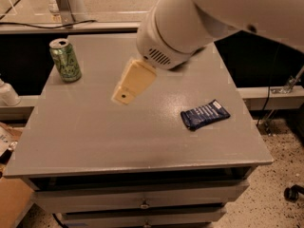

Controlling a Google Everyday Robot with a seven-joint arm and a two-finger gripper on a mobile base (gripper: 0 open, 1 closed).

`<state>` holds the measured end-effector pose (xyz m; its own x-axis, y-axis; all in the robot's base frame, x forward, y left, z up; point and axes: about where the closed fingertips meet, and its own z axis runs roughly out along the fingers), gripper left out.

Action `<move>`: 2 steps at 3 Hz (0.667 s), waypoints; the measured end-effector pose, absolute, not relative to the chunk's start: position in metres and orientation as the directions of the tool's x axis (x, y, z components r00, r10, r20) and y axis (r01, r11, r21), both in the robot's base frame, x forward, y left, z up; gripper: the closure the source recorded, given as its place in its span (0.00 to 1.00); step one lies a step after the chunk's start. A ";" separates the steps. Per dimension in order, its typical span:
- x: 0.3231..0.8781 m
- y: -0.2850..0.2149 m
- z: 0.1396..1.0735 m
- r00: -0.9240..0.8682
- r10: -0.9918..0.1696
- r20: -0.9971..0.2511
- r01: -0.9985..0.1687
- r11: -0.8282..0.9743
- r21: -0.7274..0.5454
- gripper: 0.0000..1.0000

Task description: Knock green can over

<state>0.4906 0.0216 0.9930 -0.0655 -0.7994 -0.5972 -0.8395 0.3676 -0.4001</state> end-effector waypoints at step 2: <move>0.497 0.065 0.982 -0.077 -0.767 -0.637 -0.850 0.384 -0.359 0.00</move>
Offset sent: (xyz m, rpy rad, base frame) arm 0.0065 0.0379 -0.0122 0.0412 0.0223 0.0098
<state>0.4968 0.0654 0.9825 -0.0770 -0.7667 -0.6374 -0.8505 0.3841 -0.3593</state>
